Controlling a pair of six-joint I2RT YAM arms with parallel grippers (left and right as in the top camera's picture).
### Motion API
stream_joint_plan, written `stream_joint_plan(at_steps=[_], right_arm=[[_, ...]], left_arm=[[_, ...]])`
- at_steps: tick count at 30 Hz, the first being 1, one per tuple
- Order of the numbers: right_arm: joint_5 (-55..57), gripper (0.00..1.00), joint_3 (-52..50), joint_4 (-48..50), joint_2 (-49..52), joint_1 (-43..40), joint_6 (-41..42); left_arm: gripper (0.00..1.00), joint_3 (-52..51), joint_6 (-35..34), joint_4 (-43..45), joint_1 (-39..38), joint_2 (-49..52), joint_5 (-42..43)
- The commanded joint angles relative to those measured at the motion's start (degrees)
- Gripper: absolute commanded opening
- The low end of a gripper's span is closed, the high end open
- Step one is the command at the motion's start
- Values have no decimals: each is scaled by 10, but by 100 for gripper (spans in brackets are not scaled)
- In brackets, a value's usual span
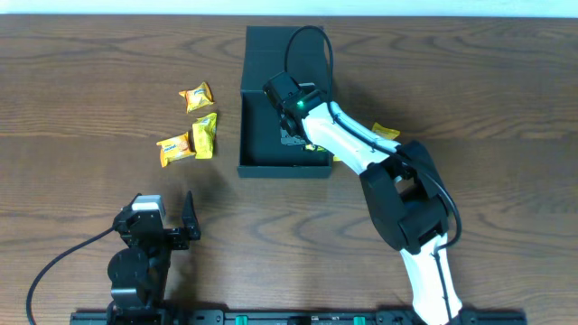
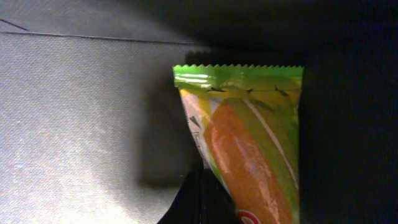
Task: Pack container
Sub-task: 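Open the right gripper to release the packet inside the box, then move the right gripper to the Julie's Peanut Butter packet right of box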
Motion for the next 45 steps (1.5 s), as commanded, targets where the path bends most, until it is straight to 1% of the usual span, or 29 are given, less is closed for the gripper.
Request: stream_joint_plan(at_steps=[1, 7, 10, 15, 20, 21, 24, 26, 29, 31, 33, 35, 38, 41, 45], right_arm=[[37, 2, 9, -4, 7, -7, -13], [37, 2, 9, -5, 7, -6, -21], [12, 1, 16, -5, 7, -6, -21], [-30, 1, 66, -19, -5, -6, -20], [-29, 1, 124, -30, -27, -6, -21], [-29, 1, 136, -40, -31, -6, -21], [-5, 1, 180, -116, -56, -8, -20], [22, 1, 189, -167, -78, -20, 7], [30, 1, 189, -226, -105, -61, 48], [13, 1, 189, -260, -117, -102, 55], [-19, 1, 188, -284, -123, -146, 45], [-60, 2, 181, -297, -125, -187, 17], [-113, 2, 143, -302, -125, -235, -1], [-147, 2, 73, -273, -125, -252, 5], [-145, 2, 31, -264, -125, -236, 33]], left_arm=[[96, -8, -2, -19, 3, -3, -4], [95, -8, -2, -19, 3, -3, -4], [96, -9, -2, -19, 3, -3, -4], [95, -8, -2, -19, 3, -3, -4], [95, -8, -2, -19, 3, -3, -4], [95, -8, -2, -19, 3, -3, -4], [96, -8, -2, -19, 3, -3, -4], [96, -8, -2, -19, 3, -3, -4], [95, -8, -2, -19, 3, -3, -4], [95, -8, -2, -19, 3, -3, -4], [96, -8, -2, -19, 3, -3, -4], [96, -8, -2, -19, 3, -3, -4], [95, -8, -2, -19, 3, -3, -4], [95, -8, -2, -19, 3, -3, -4], [95, -9, -2, -19, 3, -3, -4]])
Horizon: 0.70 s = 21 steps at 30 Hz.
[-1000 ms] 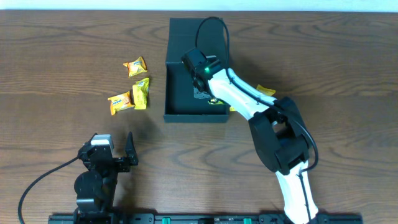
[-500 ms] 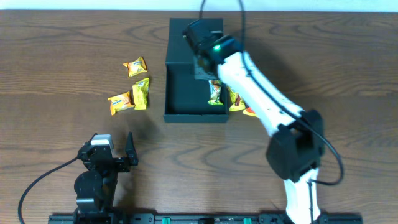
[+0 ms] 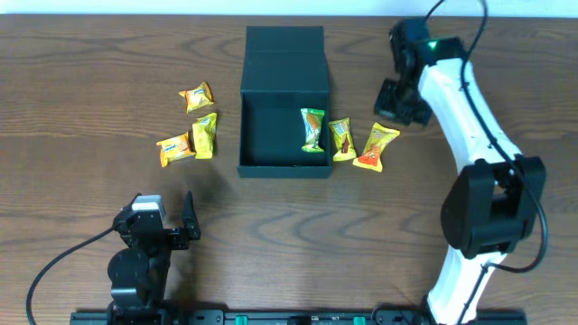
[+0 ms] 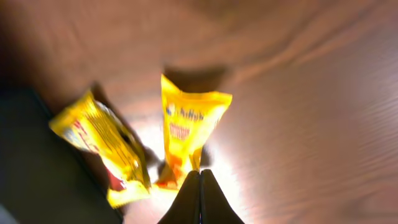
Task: Pack container
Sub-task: 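Move the right gripper to the Julie's Peanut Butter packet right of box, then grasp the yellow Julie's Peanut Butter packet with the right gripper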
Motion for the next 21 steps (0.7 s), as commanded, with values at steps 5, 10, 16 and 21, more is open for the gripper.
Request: stream_joint_plan(at_steps=[5, 10, 16, 21], right_arm=[[-23, 52, -72, 3, -5, 13, 92], [-77, 63, -124, 29, -4, 5, 94], [-82, 36, -158, 92, -4, 13, 94], [-60, 37, -170, 118, -3, 13, 92]], left_arm=[[96, -8, -2, -19, 3, -3, -4], [96, -8, -2, -19, 3, -3, -4], [96, -8, -2, -19, 3, -3, -4], [96, -8, -2, -19, 3, -3, -4]])
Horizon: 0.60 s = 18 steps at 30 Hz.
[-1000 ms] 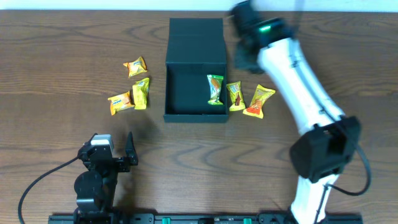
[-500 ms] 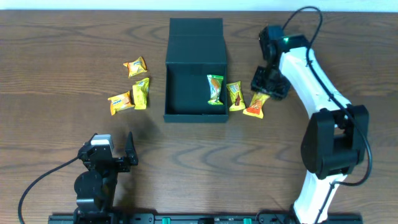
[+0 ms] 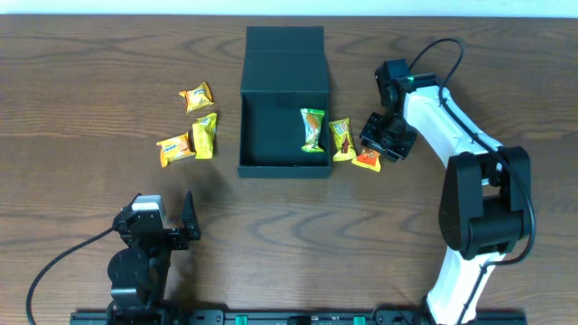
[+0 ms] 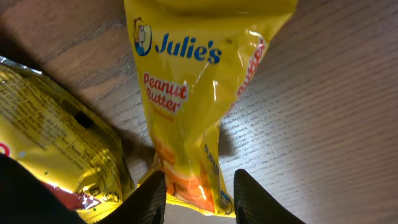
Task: Pack container
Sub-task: 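Grasp the yellow Julie's Peanut Butter packet with the right gripper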
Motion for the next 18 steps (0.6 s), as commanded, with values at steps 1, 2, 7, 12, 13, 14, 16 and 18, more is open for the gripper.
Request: stream_joint_plan(at_steps=[1, 2, 7, 12, 13, 14, 16, 18], right_arm=[[24, 34, -5, 9, -3, 6, 5], [28, 25, -5, 12, -3, 7, 5], [38, 2, -5, 18, -3, 8, 5], [41, 2, -3, 19, -3, 7, 4], [41, 1, 4, 18, -4, 7, -3], [41, 1, 18, 13, -7, 7, -16], [54, 1, 53, -6, -16, 9, -28], [75, 2, 91, -28, -30, 18, -40]], left_arm=[[95, -8, -2, -19, 3, -3, -4], [95, -8, -2, -19, 3, -3, -4], [96, -8, -2, -19, 3, -3, -4], [95, -8, -2, -19, 3, -3, -4], [95, -8, -2, -19, 3, -3, -4], [95, -9, -2, -19, 3, -3, -4], [96, -8, -2, -19, 3, -3, -4], [95, -8, -2, -19, 3, -3, -4]])
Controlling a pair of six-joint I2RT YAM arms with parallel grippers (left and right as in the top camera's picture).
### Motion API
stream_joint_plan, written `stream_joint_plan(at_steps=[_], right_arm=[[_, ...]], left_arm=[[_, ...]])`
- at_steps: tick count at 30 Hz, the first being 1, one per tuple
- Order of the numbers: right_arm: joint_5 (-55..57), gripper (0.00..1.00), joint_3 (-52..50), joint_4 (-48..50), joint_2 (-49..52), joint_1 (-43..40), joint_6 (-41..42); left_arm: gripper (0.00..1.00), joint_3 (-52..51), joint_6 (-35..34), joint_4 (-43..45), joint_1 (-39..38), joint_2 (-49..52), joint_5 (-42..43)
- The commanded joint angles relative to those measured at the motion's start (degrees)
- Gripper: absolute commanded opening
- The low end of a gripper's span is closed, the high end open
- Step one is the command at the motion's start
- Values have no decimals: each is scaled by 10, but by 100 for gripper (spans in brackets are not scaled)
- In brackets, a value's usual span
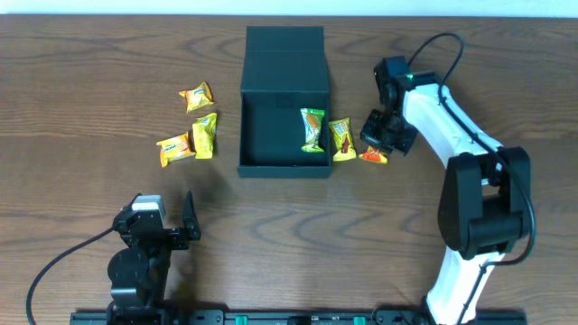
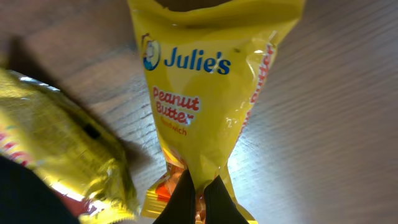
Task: Pack container
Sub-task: 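Grasp the yellow Julie's Peanut Butter packet with the right gripper, then lower the packet into the box and open the right gripper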
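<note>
The black box (image 1: 282, 101) stands open at the table's middle back, with a green snack packet (image 1: 312, 130) lying inside by its right wall. Right of the box, on the wood, lies a yellow packet (image 1: 341, 139). Next to that one my right gripper (image 1: 379, 144) is shut on a yellow Julie's peanut butter packet (image 2: 208, 93), pinching its lower end; only an orange tip (image 1: 372, 156) shows from above. Several more yellow packets (image 1: 197, 133) lie left of the box. My left gripper (image 1: 185, 221) rests near the front edge, jaws apart, holding nothing.
The box lid (image 1: 284, 56) lies folded back toward the far edge. The right arm (image 1: 452, 99) reaches in from the right side of the table. Bare wood lies in front of the box.
The right gripper's fingers, apart around the peanut butter packet's lower end before, are now shut on it, creasing the wrapper. The packet sits slightly closer to the box.
The right gripper was down inside the box with the green packet in front of it. Then it was up at the back right, shut and empty, with the green packet left in the box. It then straddled the rightmost yellow packet, and now grips it.
</note>
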Motion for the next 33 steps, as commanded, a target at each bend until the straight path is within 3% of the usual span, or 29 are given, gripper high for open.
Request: stream_joint_plan(at_steps=[1, 7, 17, 33], right_arm=[[46, 2, 74, -17, -38, 20, -34], [25, 1, 180, -31, -73, 107, -61], [-46, 1, 182, -1, -48, 225, -102], [-33, 1, 171, -17, 75, 241, -106]], left_arm=[[95, -9, -2, -19, 3, -3, -4], [95, -8, -2, -19, 3, -3, -4], [96, -8, -2, -19, 3, -3, -4], [96, -8, -2, -19, 3, -3, -4]])
